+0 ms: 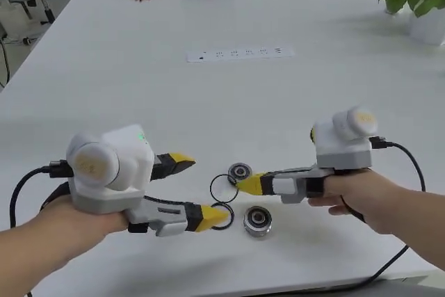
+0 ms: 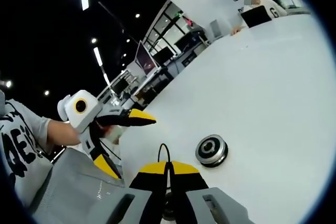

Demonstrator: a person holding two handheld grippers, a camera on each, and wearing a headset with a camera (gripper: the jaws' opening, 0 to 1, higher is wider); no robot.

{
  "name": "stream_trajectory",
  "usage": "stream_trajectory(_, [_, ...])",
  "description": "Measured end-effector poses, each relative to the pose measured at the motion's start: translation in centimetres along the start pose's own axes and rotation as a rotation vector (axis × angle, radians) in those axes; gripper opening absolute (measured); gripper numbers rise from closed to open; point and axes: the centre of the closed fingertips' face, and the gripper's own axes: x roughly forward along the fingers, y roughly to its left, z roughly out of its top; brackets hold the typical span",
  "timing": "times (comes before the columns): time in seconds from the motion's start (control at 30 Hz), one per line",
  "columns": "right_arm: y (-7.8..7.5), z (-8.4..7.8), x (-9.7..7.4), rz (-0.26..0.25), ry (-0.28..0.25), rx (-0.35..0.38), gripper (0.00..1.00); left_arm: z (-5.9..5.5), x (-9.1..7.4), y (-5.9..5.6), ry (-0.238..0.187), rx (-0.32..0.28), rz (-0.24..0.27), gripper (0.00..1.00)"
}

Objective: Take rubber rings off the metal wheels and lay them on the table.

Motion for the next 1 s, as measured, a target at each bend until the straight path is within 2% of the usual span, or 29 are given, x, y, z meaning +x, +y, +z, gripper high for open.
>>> stream_trajectory(0.33, [1.1, -1.8, 0.8, 0.015, 0.079, -0.013, 0.0, -0.6, -0.9, 0.2, 0.009, 0.021, 0.017, 0.65])
stream_trajectory(0.5, [1.3, -2.3, 1.1, 0.014, 0.102, -0.02, 0.0, -1.0, -1.1, 0.1, 0.015, 0.012, 0.016, 0.65])
stream_trajectory(0.8, [0.7, -2.4, 1.1, -0.007, 0.115, -0.038, 0.0, -1.3, -1.3, 0.1, 0.022, 0.01, 0.022, 0.65])
stream_trajectory(1.0, [0.7, -2.2, 1.1, 0.005, 0.123, -0.054, 0.0, -1.5, -1.4, 0.2, 0.027, 0.005, 0.023, 0.65])
